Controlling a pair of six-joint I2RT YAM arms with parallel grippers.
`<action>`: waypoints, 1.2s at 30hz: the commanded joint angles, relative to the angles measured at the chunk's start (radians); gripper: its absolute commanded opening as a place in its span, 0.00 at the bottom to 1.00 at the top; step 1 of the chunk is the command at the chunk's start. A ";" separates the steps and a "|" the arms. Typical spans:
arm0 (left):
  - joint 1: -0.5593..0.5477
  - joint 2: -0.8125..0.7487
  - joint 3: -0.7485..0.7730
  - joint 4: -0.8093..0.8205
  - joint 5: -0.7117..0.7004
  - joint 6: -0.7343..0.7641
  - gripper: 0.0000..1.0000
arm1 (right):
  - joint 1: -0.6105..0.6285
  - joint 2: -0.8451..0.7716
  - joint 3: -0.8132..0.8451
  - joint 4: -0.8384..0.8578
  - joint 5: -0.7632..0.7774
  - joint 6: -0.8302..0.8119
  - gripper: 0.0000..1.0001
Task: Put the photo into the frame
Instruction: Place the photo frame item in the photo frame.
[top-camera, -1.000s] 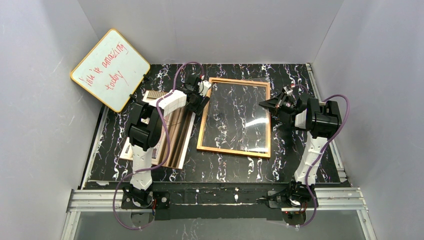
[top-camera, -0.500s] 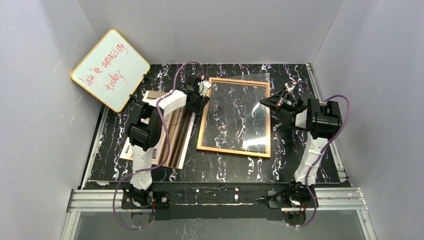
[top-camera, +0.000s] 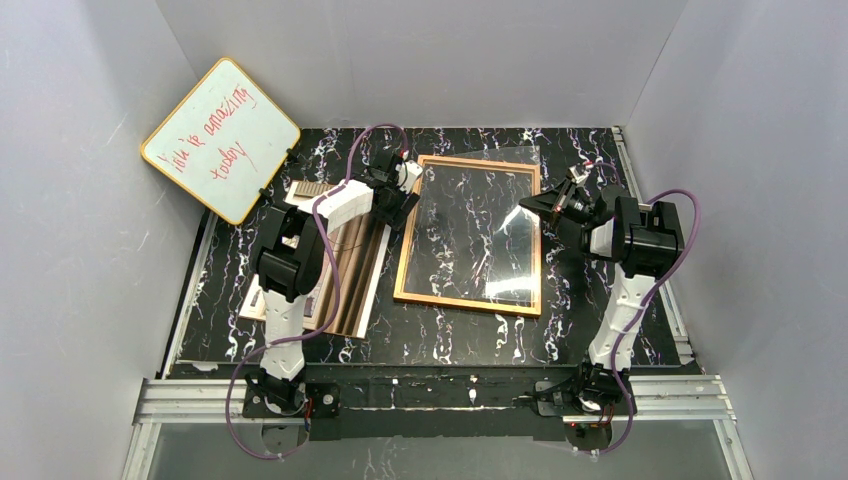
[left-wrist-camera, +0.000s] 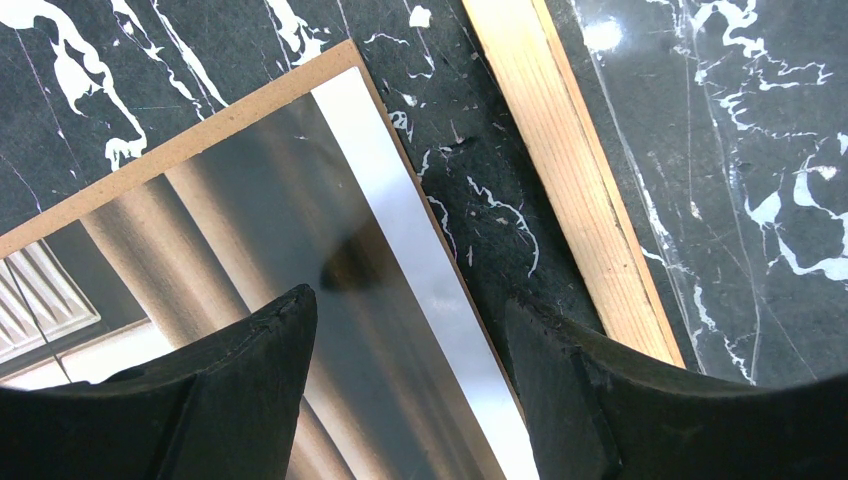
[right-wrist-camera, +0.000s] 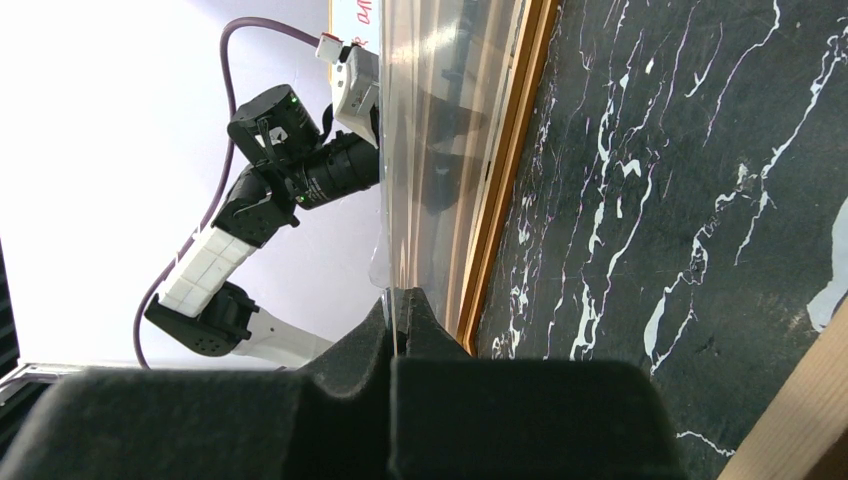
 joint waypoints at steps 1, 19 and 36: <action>-0.016 0.032 0.001 -0.061 0.008 -0.001 0.68 | 0.002 0.027 0.039 0.055 0.002 -0.002 0.01; -0.027 0.052 0.033 -0.074 0.010 0.000 0.68 | 0.008 0.037 0.047 0.083 0.001 0.016 0.01; -0.030 0.053 0.024 -0.074 0.013 0.000 0.68 | 0.015 0.045 0.081 0.081 -0.001 -0.002 0.01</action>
